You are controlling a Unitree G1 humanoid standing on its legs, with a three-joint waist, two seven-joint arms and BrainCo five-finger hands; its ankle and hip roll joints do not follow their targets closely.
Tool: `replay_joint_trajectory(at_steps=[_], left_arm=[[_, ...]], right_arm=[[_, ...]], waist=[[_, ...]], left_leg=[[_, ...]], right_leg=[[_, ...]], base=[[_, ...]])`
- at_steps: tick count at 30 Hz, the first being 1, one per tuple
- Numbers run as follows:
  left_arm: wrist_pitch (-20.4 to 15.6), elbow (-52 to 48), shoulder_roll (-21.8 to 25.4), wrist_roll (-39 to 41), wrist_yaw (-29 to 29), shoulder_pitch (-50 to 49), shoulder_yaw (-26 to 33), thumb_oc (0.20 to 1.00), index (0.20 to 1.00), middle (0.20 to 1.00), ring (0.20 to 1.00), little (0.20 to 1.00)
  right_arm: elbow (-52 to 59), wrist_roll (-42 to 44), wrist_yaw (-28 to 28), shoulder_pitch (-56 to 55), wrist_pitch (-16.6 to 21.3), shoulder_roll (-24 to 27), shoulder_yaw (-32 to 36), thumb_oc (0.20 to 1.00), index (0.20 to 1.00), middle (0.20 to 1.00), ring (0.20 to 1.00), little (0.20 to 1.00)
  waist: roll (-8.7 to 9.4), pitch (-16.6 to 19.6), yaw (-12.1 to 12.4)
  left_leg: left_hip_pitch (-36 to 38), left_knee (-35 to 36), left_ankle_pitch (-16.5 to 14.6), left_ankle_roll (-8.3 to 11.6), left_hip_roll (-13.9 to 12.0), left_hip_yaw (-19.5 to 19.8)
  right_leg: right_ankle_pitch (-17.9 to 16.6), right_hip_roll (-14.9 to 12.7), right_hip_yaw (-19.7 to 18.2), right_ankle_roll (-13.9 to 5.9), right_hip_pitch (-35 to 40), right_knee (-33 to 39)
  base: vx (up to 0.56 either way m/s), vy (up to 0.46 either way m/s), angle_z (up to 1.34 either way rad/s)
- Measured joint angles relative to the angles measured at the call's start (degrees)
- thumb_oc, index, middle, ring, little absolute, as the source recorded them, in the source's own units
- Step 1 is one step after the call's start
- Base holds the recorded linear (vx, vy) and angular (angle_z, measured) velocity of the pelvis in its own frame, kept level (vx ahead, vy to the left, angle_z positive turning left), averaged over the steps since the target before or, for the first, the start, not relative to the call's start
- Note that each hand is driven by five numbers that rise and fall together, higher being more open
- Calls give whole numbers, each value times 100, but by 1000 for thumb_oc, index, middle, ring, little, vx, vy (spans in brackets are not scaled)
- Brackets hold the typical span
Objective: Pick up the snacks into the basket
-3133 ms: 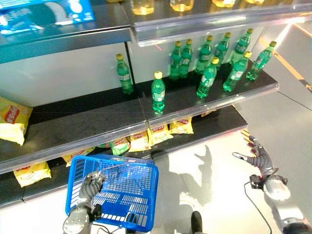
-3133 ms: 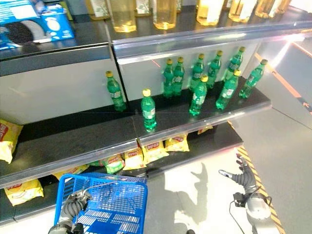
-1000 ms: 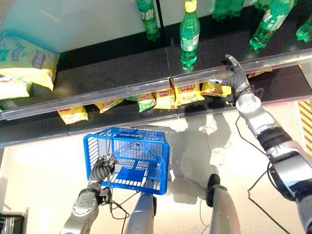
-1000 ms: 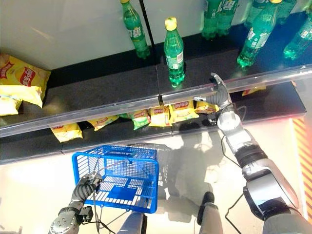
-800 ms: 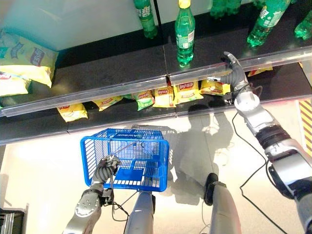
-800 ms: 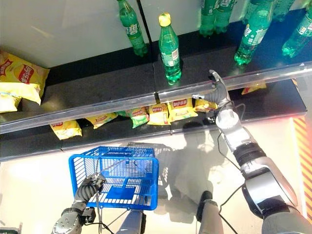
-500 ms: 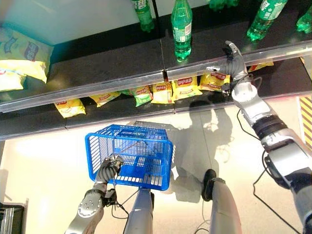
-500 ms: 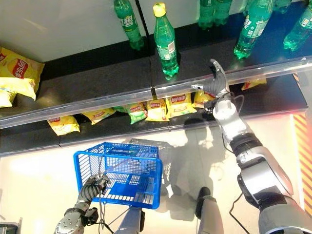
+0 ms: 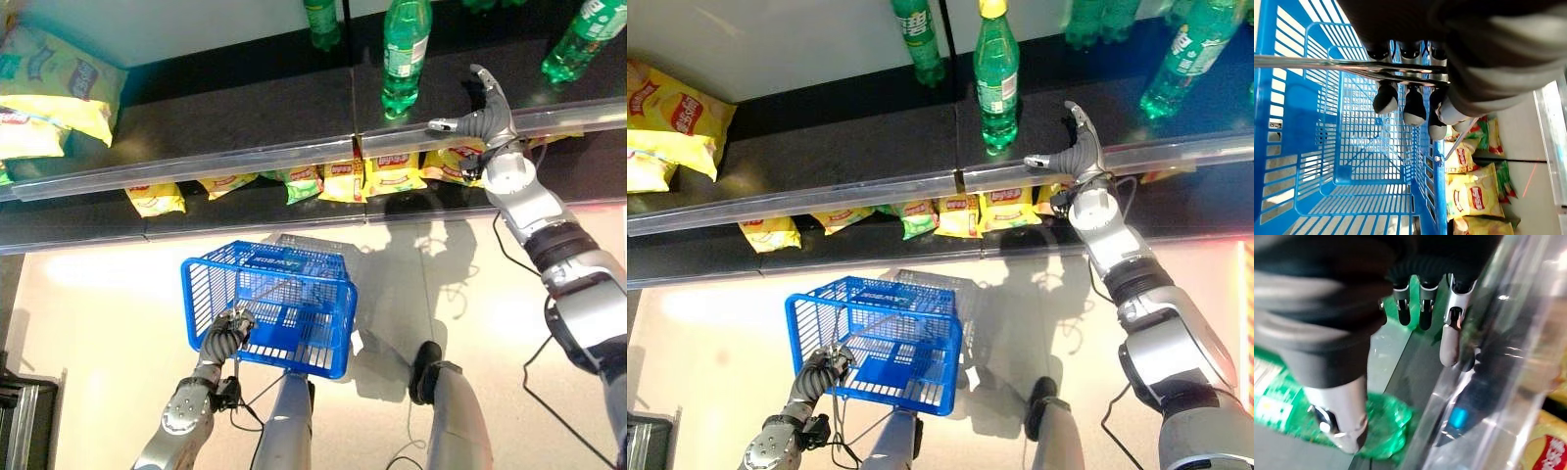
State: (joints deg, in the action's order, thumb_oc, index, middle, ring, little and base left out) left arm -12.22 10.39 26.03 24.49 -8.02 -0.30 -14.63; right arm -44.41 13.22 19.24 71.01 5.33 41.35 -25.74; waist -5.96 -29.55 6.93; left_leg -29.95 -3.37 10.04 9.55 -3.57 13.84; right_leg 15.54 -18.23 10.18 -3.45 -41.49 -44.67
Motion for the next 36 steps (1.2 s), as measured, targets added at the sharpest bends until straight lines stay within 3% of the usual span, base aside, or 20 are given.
replay_joint_trajectory(at_steps=[17,26,31,36], left_arm=[[17,5,7,2,13,-23,-45,200,200,200,200,200],[12,-93,78,3,25,-74,-96,200,200,200,200,200],[10,-279,161,5,115,-86,-238,200,200,200,200,200],[6,-283,208,159,130,-59,-267,200,200,200,200,200]], right_arm=[[48,92,-118,358,19,-23,-388,1000,1000,1000,1000,1000],[21,96,-91,357,22,-16,-372,1000,1000,1000,1000,1000],[-125,96,-104,380,24,7,-380,1000,1000,1000,1000,1000],[-448,97,-59,529,59,58,-418,1000,1000,1000,1000,1000]], waist=[[7,1,21],[3,3,47],[-4,7,192],[-37,27,204]], left_leg=[[165,3,56,79,-19,134],[97,182,-43,-10,-49,384],[19,82,24,-117,64,438],[-29,71,136,74,316,557]], right_leg=[[-21,1,193,-22,364,148],[48,-70,460,29,411,100],[112,-140,487,-48,411,76],[322,-408,444,-212,457,-139]], base=[[7,5,3],[18,-22,14],[57,-24,8],[46,-13,36]])
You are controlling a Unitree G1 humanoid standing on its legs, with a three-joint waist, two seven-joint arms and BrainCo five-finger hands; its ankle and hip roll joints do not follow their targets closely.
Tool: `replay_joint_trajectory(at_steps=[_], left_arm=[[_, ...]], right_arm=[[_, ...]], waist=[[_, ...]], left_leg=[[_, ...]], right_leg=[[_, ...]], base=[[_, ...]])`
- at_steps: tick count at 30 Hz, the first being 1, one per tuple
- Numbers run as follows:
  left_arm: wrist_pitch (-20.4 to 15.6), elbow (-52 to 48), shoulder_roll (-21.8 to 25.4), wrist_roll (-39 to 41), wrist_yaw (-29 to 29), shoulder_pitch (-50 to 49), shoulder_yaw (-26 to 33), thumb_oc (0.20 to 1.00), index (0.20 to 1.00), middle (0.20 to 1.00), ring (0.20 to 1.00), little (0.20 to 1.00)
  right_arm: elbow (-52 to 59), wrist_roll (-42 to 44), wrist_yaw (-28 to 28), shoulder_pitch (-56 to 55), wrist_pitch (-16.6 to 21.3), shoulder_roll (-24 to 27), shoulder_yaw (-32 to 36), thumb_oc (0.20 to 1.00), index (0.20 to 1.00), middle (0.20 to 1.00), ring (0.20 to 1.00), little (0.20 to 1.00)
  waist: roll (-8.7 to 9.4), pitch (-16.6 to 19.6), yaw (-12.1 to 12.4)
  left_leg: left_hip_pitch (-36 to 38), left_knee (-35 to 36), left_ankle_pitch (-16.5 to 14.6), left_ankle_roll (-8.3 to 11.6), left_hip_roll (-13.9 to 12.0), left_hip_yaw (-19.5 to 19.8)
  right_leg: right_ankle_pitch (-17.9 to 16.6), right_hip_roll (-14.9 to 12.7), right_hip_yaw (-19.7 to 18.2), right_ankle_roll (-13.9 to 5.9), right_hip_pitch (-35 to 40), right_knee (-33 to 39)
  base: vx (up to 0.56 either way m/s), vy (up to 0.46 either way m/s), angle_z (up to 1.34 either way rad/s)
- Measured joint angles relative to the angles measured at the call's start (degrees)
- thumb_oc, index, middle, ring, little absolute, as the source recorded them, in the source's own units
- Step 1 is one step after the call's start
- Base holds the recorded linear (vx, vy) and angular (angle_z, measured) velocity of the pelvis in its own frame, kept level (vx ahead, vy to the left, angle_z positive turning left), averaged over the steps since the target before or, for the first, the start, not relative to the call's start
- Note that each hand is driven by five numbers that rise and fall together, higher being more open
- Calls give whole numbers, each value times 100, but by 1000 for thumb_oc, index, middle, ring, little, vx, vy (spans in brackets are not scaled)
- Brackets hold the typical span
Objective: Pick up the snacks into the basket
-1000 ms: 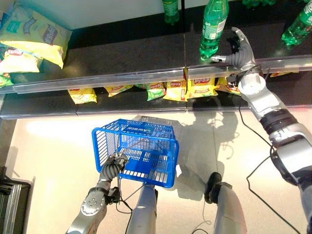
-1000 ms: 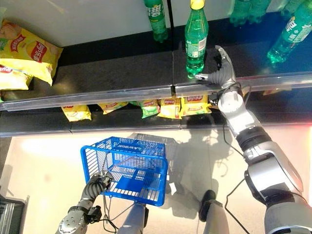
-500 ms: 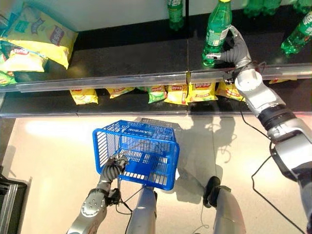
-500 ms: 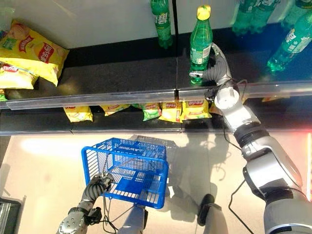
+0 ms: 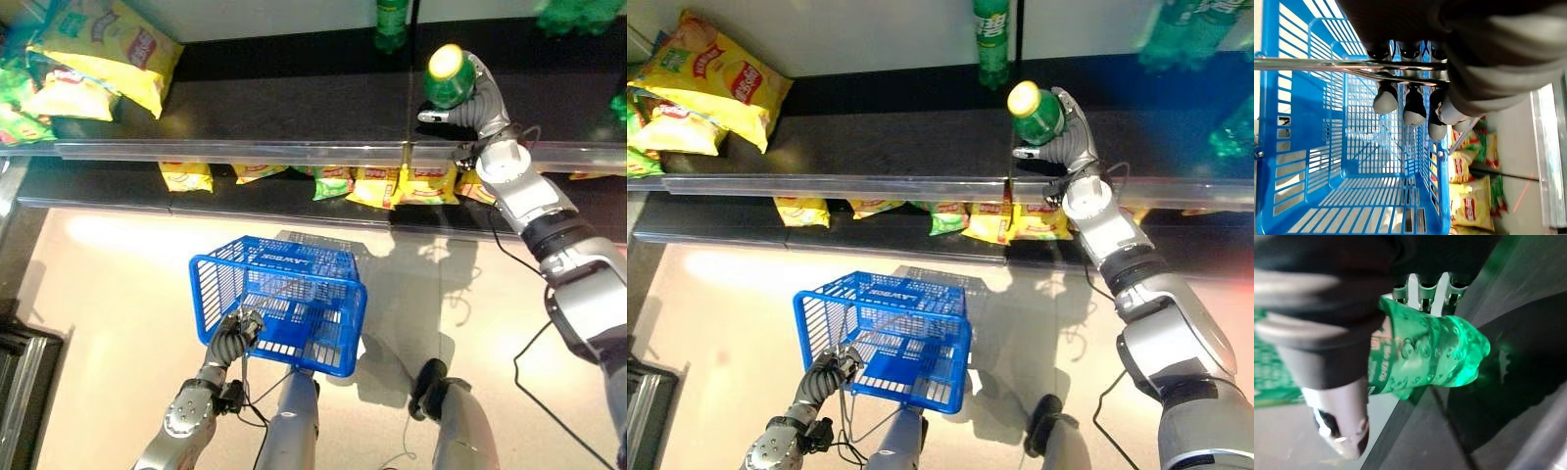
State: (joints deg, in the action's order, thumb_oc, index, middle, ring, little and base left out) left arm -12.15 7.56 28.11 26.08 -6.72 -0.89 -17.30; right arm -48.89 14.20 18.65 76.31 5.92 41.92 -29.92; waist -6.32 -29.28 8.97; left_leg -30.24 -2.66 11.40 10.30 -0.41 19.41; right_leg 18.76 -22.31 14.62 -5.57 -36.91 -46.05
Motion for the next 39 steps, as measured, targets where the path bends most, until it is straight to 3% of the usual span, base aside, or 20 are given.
replay_joint_trajectory(at_steps=[2,3,5,33,36,39], left_arm=[[3,7,24,0,9,-7,1,200,200,200,200,200],[3,3,24,1,9,-8,-5,200,200,200,200,200],[3,2,34,51,10,-6,-5,200,200,200,200,200],[13,2,71,169,15,-46,0,200,200,200,200,200],[35,39,89,168,13,-50,3,200,200,200,200,200],[81,85,95,163,12,-22,41,200,200,200,200,200]], right_arm=[[-91,1,21,11,4,29,12,1000,1000,1000,1000,1000],[-119,2,28,13,4,43,13,551,551,551,551,551],[-126,0,74,14,3,48,17,200,200,200,200,200],[-309,222,-57,-58,-51,55,55,200,200,200,200,200],[212,342,-63,-482,-134,4,64,200,200,200,200,200],[1575,407,-213,-1330,-209,57,167,200,200,200,200,200]], waist=[[1,0,51],[0,0,74],[0,0,103],[3,-2,95],[7,-5,17],[35,-21,-121]], left_leg=[[-11,4,45,60,51,48],[-11,-8,48,64,75,98],[-25,-17,44,54,117,119],[7,-97,54,38,171,142],[119,-182,-9,26,145,112],[238,-194,20,90,23,70]], right_leg=[[44,-30,-38,-32,47,-12],[47,-50,-35,-37,75,-5],[74,-96,-38,-85,87,5],[74,-128,-36,-81,139,-86],[58,-95,16,-112,348,15],[-63,48,3,-111,544,267]], base=[[12,-11,26],[7,19,13],[6,27,12],[-4,6,1],[-72,39,0],[6,30,-13]])
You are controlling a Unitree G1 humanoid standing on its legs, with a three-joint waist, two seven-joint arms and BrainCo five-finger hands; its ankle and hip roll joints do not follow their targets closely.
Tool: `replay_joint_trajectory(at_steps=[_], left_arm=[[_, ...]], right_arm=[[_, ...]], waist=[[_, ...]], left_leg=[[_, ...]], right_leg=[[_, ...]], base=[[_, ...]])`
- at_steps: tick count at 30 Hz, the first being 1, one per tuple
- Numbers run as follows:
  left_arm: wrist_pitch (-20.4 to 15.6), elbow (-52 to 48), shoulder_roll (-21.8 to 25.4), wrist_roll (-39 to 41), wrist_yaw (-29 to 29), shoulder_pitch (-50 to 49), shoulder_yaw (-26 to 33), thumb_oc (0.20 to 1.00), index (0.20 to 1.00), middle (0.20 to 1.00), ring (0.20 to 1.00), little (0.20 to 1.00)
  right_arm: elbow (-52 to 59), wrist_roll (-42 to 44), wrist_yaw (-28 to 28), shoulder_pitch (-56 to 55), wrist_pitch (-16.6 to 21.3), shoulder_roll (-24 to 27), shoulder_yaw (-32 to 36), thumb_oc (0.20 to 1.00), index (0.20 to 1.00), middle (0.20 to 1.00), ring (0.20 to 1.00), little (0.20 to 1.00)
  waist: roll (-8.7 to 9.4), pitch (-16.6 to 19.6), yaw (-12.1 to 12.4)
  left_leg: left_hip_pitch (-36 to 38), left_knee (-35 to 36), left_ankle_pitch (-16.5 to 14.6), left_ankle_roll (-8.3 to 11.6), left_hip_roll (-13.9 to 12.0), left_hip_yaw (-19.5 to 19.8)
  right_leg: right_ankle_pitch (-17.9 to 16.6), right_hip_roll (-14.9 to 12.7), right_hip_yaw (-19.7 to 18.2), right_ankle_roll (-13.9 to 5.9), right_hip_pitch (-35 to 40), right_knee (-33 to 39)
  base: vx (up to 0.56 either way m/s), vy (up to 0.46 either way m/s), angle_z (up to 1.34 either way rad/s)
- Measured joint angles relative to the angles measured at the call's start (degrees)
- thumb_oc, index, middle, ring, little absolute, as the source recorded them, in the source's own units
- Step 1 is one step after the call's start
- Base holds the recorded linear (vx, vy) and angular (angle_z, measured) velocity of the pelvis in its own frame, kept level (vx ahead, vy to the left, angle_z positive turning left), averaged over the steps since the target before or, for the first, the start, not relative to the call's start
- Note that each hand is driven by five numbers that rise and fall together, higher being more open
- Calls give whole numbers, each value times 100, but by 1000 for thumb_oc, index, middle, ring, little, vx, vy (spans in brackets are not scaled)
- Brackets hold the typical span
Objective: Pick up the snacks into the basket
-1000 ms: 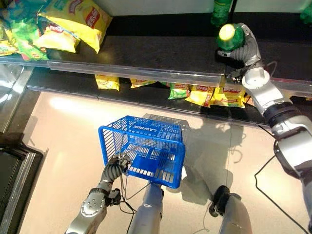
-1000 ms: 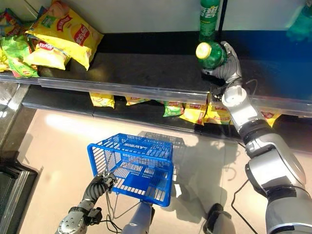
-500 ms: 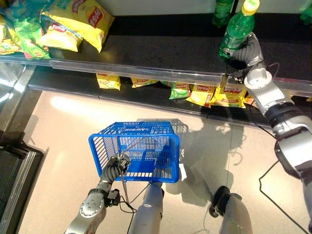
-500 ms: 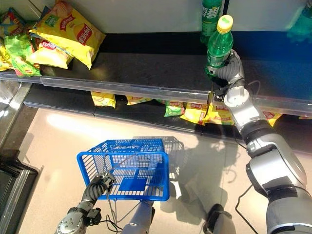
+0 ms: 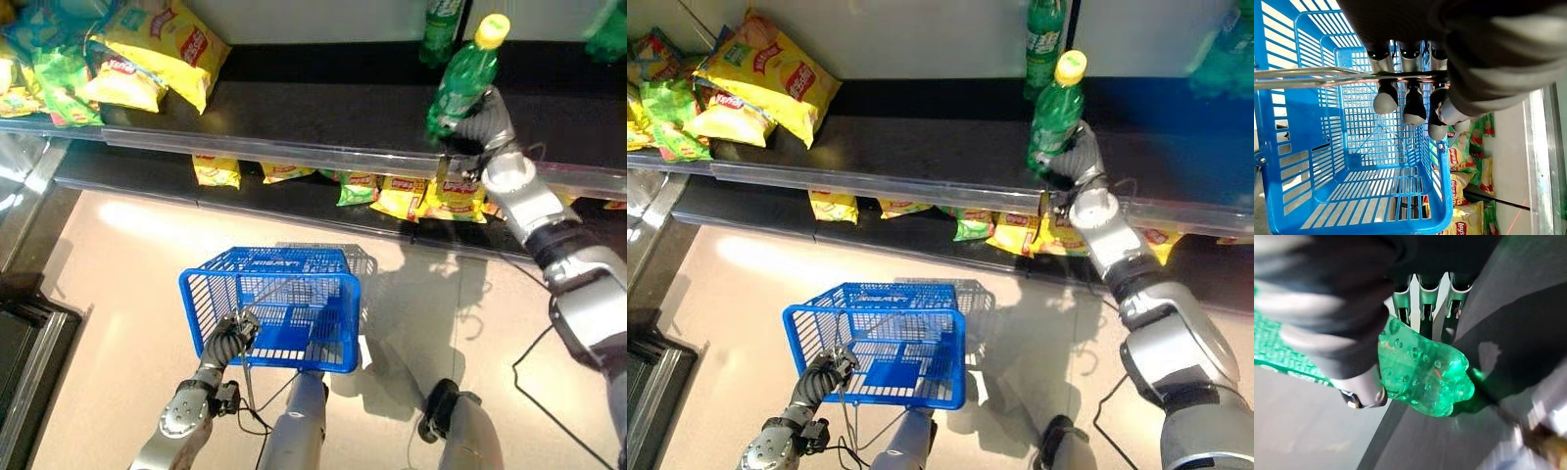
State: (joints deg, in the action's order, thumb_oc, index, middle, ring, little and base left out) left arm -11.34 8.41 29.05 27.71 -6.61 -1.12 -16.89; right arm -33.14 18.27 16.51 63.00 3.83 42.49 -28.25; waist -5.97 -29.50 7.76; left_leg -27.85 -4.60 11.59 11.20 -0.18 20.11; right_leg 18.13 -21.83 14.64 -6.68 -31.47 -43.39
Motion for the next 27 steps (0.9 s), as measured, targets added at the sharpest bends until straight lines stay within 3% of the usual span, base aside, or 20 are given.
replay_joint_trajectory(at_steps=[1,4,5,11,14,16,18,22,27], left_arm=[[52,18,25,0,-3,-20,17,200,200,200,200,200],[137,53,32,-76,5,-39,31,200,200,200,200,200],[211,85,49,-191,30,-72,57,200,200,200,200,200],[331,334,26,-451,138,25,160,200,200,200,200,200],[402,502,-68,-483,139,14,278,200,200,200,200,200],[424,597,-117,-641,151,-37,318,200,200,200,200,200],[437,631,-190,-685,156,15,361,200,200,200,200,200],[435,621,-224,-714,162,42,374,200,200,200,200,200],[435,619,-334,-816,192,211,408,200,200,200,200,200]], right_arm=[[524,12,-133,-355,81,-13,14,200,200,200,200,200],[1754,165,-464,-1306,89,-48,175,200,200,200,200,200],[2264,277,-646,-1790,142,-58,279,200,200,200,200,200],[3130,626,-1258,-3248,196,25,729,200,200,200,200,200],[3421,781,-1512,-4030,181,1,1052,200,200,200,200,200],[3540,944,-1656,-4445,182,-28,1177,200,200,200,200,200],[3649,971,-1784,-4660,176,171,1224,200,200,200,200,200],[3726,1316,-2221,-5250,139,70,1255,200,200,200,200,200],[3302,1173,-2656,-5831,-202,48,848,200,200,200,200,200]], waist=[[-2,1,57],[83,-15,-138],[109,-10,-77],[409,45,-485],[535,39,-634],[577,46,-864],[584,50,-876],[612,57,-968],[627,50,-1122]], left_leg=[[61,16,-10,12,-33,-83],[314,99,-46,14,-179,-303],[416,144,-65,-8,-213,-408],[682,213,-121,-91,-368,-823],[882,271,-150,-120,-454,-1098],[1018,355,-178,-148,-506,-1241],[1065,404,-186,-162,-572,-1409],[1167,435,-198,-168,-625,-1658],[1226,479,-205,-177,-617,-1799]], right_leg=[[-65,88,-16,-17,92,130],[-256,231,-142,-63,317,458],[-348,323,-191,-82,408,636],[-703,555,-523,-126,575,1169],[-867,668,-728,-144,685,1439],[-996,748,-852,-167,776,1658],[-1113,816,-969,-185,744,1808],[-1215,905,-1152,-173,736,1955],[-1287,919,-1281,-207,737,2063]], base=[[8,37,-30],[6,38,-35],[10,30,-50],[-4,31,-39],[-9,25,-48],[-8,12,-46],[-22,26,-43],[-41,18,-30],[-37,4,-14]])
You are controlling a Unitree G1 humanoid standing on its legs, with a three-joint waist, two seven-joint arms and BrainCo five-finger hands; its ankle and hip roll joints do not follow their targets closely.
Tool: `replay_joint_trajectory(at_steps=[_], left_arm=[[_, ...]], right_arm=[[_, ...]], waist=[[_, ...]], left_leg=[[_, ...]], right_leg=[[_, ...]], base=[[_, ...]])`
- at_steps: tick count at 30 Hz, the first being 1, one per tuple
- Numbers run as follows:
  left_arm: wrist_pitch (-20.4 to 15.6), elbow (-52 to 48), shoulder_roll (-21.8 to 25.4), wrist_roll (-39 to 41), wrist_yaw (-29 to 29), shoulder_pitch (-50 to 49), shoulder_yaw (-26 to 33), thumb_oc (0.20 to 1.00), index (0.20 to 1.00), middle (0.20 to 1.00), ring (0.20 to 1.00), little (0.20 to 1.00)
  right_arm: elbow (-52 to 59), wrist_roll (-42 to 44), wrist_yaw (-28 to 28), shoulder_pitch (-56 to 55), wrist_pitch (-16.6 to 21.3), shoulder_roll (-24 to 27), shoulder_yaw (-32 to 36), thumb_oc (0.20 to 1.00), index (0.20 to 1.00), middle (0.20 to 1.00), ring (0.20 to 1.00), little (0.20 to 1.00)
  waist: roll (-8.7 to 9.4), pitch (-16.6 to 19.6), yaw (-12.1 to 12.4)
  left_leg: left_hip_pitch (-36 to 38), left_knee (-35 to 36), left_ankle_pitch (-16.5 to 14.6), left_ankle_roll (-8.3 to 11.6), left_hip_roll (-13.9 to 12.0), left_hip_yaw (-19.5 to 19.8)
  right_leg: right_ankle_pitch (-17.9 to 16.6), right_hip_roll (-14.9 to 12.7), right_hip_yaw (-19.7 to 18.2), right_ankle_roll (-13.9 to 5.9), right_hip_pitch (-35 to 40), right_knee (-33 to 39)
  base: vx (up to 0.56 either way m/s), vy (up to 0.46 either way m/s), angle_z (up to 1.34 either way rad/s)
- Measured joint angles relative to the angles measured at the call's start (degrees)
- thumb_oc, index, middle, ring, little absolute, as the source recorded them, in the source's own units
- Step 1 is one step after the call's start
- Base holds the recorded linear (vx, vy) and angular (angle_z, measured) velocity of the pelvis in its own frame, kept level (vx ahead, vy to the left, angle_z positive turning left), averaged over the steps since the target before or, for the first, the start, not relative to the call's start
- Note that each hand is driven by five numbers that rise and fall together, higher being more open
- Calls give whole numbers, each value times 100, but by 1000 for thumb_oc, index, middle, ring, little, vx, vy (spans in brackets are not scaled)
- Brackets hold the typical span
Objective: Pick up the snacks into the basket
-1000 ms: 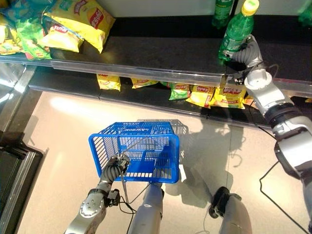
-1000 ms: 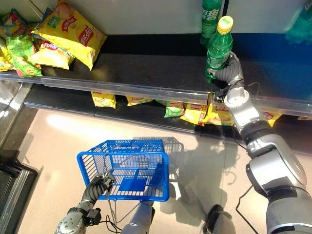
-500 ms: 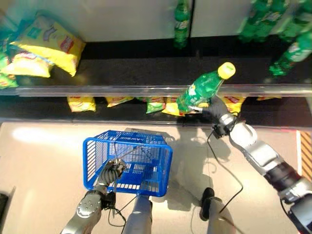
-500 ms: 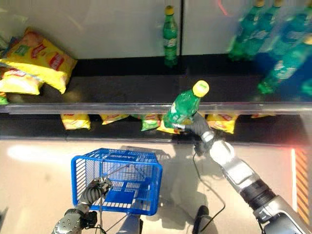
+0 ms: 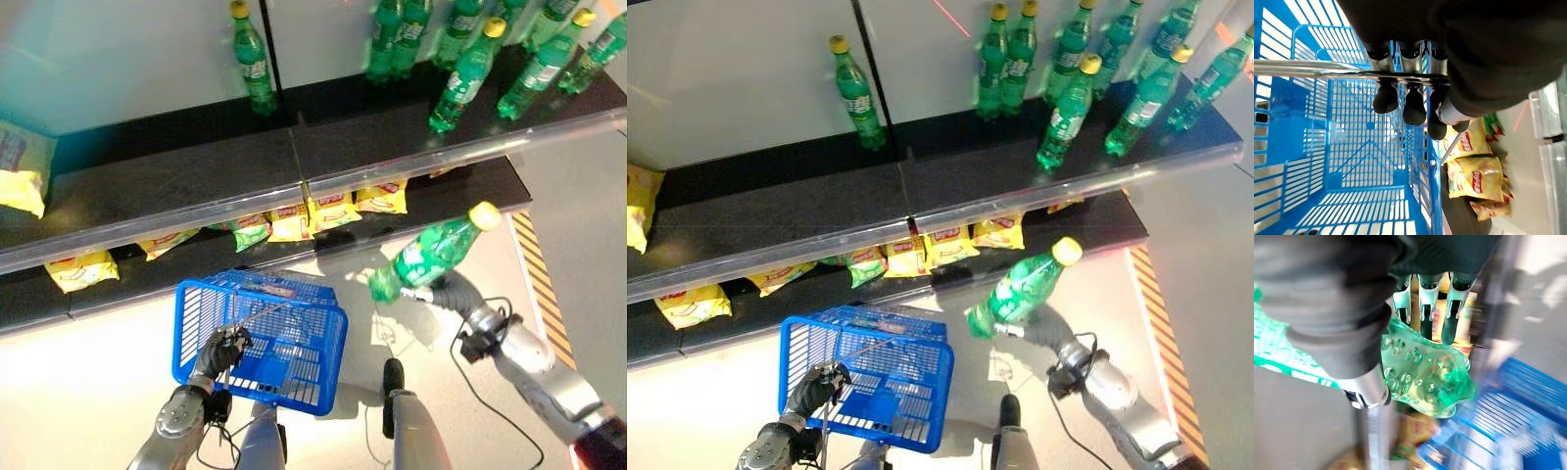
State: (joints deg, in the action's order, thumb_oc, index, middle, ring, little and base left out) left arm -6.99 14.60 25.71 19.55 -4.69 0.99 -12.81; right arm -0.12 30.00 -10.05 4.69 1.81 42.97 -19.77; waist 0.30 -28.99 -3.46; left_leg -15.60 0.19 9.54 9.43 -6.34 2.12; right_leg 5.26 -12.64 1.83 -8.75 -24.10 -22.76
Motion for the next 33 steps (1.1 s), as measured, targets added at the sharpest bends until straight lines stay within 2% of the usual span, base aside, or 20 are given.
replay_joint_trajectory(at_steps=[6,10,13,16,17,19,21,27,33], left_arm=[[-1,-4,-97,-19,-80,295,-60,200,200,200,200,200],[-3,-1,-116,-19,-175,460,-224,200,200,200,200,200],[-3,-8,-233,-14,-324,689,-350,200,200,200,200,200],[-1,-10,-341,-7,-389,868,-467,200,200,200,200,200],[-1,-22,-379,-5,-426,915,-484,200,200,200,200,200],[-1,-29,-383,5,-481,965,-496,200,200,200,200,200],[-1,-45,-378,50,-550,1016,-516,200,200,200,200,200],[3,-226,-352,157,-649,1117,-695,200,200,200,200,200],[6,-240,-358,207,-648,1256,-920,200,200,200,200,200]], right_arm=[[-936,-524,-149,2,-266,-351,-659,200,200,200,200,200],[-1476,-753,-157,517,-319,-700,-1058,200,200,200,200,200],[-2447,-882,28,1312,-338,-1371,-1356,200,200,200,200,200],[-3043,-1134,206,1852,-337,-1803,-1606,200,200,200,200,200],[-3320,-1267,323,2105,-349,-2127,-1714,200,200,200,200,200],[-3477,-1451,434,2278,-348,-2351,-1861,200,200,200,200,200],[-3539,-1672,493,2430,-347,-2522,-2039,200,200,200,200,200],[-4624,-1939,788,3005,-432,-3094,-2269,200,200,200,200,200],[-5233,-2013,805,3250,-552,-3227,-2376,200,200,200,200,200]], waist=[[3,-26,-26],[-5,-37,-16],[-42,-64,18],[-88,-100,96],[-95,-104,142],[-96,-109,149],[-97,-110,267],[-104,-113,344],[-162,-143,434]], left_leg=[[2,1,-1,-14,7,-38],[-20,45,9,-30,27,-57],[-91,39,25,-48,42,-56],[-173,28,47,-44,54,-47],[-201,26,50,-40,56,-45],[-223,28,55,-35,68,-42],[-221,19,60,-42,75,-43],[-299,12,62,-43,78,20],[-344,5,65,-47,87,80]], right_leg=[[-4,-6,-46,-32,-22,21],[-17,-18,-93,-59,-94,10],[-23,-30,-113,-61,-187,-38],[-38,-38,-116,-40,-269,-66],[-40,-40,-114,-35,-296,-73],[-46,-53,-111,-31,-314,-69],[-45,-64,-110,-33,-299,-62],[-44,-71,-56,-34,-317,-60],[-35,-94,3,-33,-329,-74]], base=[[-41,6,-3],[-24,-1,-3],[-24,0,0],[-23,0,1],[0,0,0],[0,0,0],[0,0,0],[4,-8,4],[0,-6,4]])
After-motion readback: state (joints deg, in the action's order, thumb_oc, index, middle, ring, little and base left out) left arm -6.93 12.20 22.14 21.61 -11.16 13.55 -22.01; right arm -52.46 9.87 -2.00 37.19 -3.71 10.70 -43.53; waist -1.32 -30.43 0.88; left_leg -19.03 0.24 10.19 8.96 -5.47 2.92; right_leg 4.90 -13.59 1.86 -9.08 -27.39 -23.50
